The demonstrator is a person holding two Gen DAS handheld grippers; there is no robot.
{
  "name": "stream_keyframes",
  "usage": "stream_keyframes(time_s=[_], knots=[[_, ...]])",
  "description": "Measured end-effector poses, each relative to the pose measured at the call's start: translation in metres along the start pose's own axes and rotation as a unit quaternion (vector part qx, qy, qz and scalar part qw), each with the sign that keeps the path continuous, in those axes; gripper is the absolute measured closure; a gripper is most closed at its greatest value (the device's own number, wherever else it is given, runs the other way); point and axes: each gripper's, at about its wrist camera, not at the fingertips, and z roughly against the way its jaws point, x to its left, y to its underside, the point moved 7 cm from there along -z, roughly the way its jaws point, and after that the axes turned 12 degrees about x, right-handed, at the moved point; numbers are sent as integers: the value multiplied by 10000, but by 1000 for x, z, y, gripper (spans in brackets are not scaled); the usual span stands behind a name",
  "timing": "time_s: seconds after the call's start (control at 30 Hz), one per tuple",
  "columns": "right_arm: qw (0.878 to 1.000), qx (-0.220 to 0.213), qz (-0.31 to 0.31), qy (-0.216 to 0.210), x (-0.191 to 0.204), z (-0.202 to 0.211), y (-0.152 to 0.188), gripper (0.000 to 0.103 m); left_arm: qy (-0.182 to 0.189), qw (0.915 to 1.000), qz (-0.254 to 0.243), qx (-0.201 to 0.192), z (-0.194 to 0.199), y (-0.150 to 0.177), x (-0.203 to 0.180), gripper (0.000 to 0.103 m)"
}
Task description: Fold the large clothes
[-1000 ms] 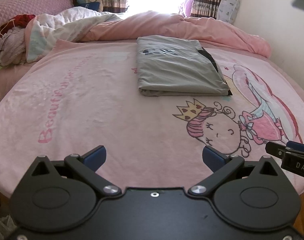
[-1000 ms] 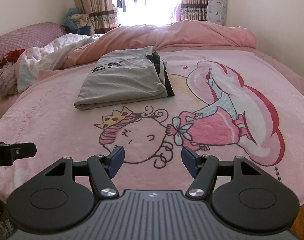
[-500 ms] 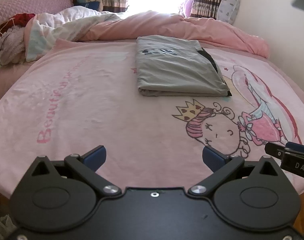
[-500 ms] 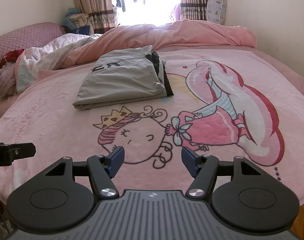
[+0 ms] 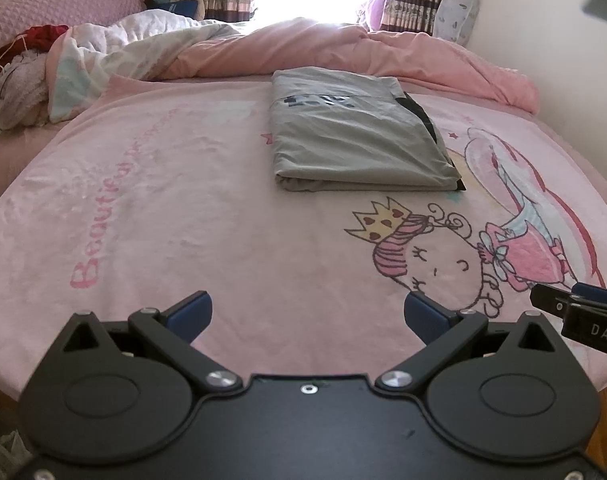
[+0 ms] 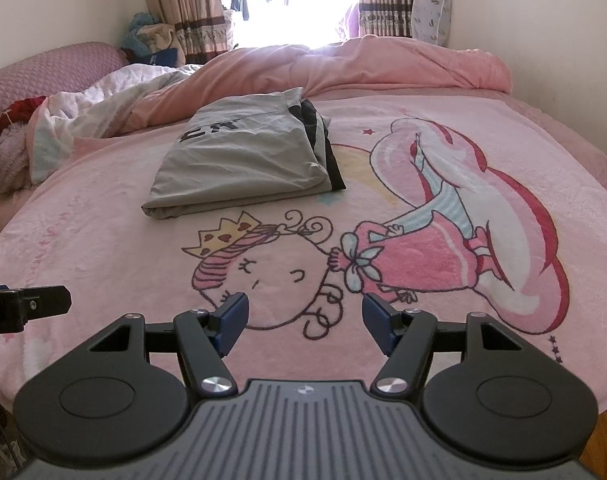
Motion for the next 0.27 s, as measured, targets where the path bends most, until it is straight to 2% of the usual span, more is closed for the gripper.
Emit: stream_keyframes(time_s=[0.27], knots=[[10000, 80, -13, 21, -1, -8, -1, 27, -39, 10000, -41, 51, -6, -3, 0, 0]])
